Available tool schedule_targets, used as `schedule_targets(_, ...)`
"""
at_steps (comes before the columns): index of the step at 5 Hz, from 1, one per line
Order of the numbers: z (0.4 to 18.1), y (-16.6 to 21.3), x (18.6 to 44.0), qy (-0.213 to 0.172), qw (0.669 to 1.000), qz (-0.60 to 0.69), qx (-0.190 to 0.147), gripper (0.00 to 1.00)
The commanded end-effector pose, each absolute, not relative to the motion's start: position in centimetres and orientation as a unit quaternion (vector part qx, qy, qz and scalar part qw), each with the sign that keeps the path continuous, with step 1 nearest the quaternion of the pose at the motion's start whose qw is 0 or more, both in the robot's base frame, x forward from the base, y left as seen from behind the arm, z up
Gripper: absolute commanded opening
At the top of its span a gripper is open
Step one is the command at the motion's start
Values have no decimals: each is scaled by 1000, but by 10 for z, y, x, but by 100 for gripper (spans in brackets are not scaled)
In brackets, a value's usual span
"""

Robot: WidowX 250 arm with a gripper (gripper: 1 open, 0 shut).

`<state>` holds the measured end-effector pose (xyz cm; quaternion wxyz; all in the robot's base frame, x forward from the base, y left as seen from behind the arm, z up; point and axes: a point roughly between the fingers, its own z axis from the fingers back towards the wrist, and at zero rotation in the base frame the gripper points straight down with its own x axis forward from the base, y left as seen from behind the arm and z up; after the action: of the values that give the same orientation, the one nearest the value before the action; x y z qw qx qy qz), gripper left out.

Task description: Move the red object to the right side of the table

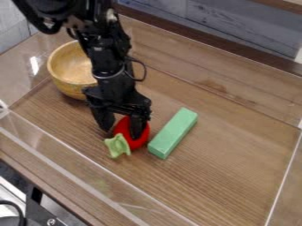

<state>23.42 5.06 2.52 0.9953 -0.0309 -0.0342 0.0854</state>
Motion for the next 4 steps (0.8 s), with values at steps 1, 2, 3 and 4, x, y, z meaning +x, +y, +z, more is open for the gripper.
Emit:
schedule_targets(1, 21, 55, 237, -39, 995, 86, -21, 100)
schedule_targets(2, 20, 58, 238, -39, 995, 87, -20, 0)
schedule_targets(3, 21, 63, 237, -35, 995, 86, -19, 0)
schedule_targets(4, 20, 69, 235, -29, 996, 85, -18, 0)
